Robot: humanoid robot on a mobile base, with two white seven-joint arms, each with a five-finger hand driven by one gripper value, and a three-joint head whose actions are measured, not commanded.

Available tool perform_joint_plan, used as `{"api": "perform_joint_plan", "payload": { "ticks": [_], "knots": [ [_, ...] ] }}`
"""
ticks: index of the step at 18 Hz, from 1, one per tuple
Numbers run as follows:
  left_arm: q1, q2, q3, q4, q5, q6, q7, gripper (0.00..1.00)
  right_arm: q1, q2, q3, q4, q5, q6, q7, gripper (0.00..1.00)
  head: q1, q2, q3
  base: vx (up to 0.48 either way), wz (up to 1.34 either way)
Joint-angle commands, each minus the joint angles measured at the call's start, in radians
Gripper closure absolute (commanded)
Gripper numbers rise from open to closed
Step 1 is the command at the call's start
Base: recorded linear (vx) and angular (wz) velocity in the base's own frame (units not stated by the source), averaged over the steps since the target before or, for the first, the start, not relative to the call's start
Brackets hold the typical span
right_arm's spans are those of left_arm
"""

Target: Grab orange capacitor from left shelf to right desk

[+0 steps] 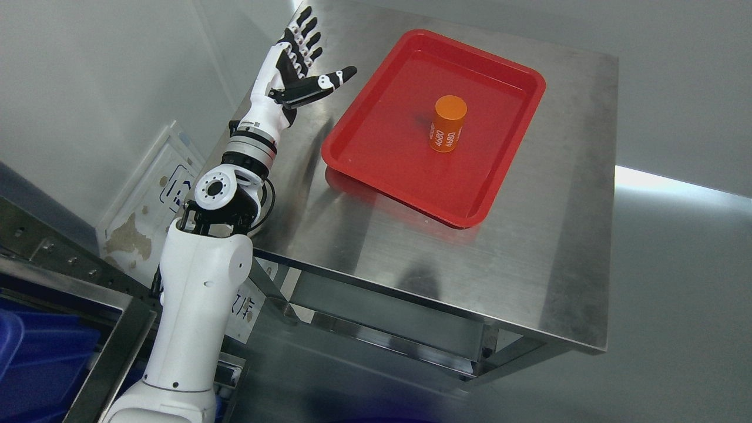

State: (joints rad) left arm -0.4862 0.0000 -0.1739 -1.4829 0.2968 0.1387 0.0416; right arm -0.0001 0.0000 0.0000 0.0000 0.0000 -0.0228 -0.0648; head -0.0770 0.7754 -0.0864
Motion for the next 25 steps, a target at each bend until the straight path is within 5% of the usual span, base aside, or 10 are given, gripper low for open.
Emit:
{"api": "perform_joint_plan", "payload": {
  "ticks": [1, 5, 11, 18, 25],
  "knots": [
    [0.070, 0.017, -0.065, -0.194, -0.004, -0.005, 0.043, 0.00, 0.023, -0.017, -0.011, -0.017, 0.006, 0.000, 0.000, 0.00, 0.0000, 0.000, 0.000, 0.000, 0.00],
    [0.069, 0.023, -0.003, -0.197, -0.004, -0.005, -0.126, 0.00, 0.022, -0.017, -0.011, -0.017, 0.006, 0.000, 0.000, 0.00, 0.0000, 0.000, 0.000, 0.000, 0.00],
    [0.070, 0.032, 0.057, -0.197, -0.004, -0.008, -0.128, 0.00, 0.023, -0.017, -0.011, -0.017, 0.006, 0.000, 0.000, 0.00, 0.0000, 0.000, 0.000, 0.000, 0.00],
    [0.153, 0.066, 0.067, -0.191, -0.064, -0.175, -0.134, 0.00, 0.023, -0.017, -0.011, -0.017, 0.006, 0.000, 0.000, 0.00, 0.0000, 0.000, 0.000, 0.000, 0.00],
    [0.159, 0.052, 0.073, -0.188, -0.065, -0.195, -0.132, 0.00, 0.022, -0.017, -0.011, -0.017, 0.006, 0.000, 0.000, 0.00, 0.0000, 0.000, 0.000, 0.000, 0.00]
  ]
}}
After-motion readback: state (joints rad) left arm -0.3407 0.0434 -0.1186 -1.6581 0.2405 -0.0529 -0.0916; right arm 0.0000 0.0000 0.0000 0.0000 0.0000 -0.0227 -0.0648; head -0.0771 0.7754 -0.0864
